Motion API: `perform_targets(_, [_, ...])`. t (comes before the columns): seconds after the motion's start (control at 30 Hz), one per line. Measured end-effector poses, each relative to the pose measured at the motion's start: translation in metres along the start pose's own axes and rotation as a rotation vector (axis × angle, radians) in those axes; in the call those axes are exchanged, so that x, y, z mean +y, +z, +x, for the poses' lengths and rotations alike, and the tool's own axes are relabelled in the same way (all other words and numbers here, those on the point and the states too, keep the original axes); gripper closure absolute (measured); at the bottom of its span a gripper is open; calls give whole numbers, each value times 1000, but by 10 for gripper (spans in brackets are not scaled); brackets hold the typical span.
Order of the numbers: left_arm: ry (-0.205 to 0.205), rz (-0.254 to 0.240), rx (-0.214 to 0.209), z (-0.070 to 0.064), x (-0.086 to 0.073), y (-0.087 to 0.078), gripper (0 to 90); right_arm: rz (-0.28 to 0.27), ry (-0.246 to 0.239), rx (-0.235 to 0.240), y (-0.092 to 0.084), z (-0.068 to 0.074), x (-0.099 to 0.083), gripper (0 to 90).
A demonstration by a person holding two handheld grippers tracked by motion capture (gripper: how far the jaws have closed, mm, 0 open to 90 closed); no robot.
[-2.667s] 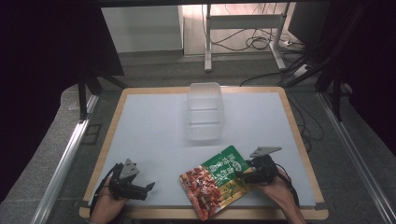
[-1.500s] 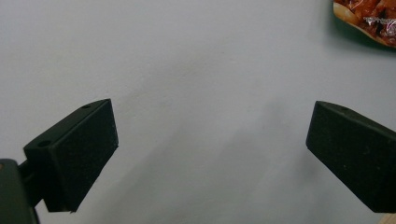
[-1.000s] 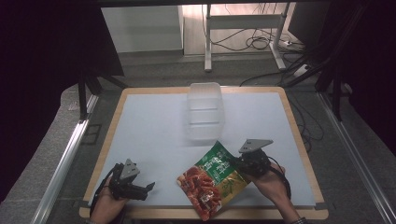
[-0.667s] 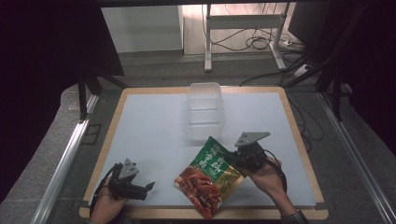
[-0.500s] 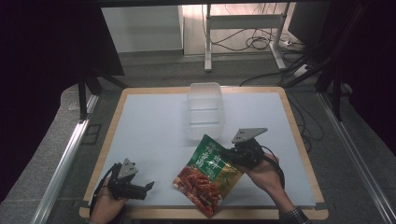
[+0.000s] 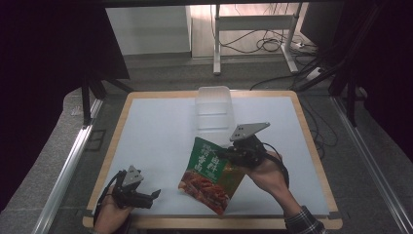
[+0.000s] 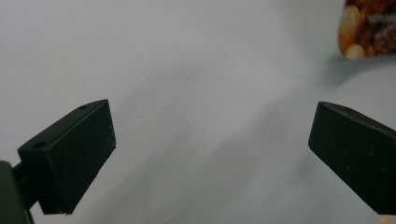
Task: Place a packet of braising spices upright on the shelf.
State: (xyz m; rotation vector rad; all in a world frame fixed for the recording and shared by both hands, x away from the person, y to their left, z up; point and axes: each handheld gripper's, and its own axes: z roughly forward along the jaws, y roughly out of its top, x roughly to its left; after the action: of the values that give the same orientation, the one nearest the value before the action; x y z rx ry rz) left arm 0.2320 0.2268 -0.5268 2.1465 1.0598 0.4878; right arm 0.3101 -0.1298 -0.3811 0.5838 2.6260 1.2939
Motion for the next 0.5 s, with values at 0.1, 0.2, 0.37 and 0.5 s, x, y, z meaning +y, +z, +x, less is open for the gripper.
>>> perform_targets(0.1, [0, 1, -1, 0, 0, 0, 7, -22, -12, 8, -3, 4, 11, 892])
perform_targets(0.2, [0, 0, 0, 0, 0, 0, 7, -34, -23, 7, -4, 6, 18, 893])
perform_targets(0.37, [4, 1, -1, 0, 0, 0, 7, -40, -56, -21, -3, 9, 32, 893])
perform_targets(0.5, [4, -1, 0, 0, 0, 0, 7, -41, -85, -67, -2, 7, 40, 893])
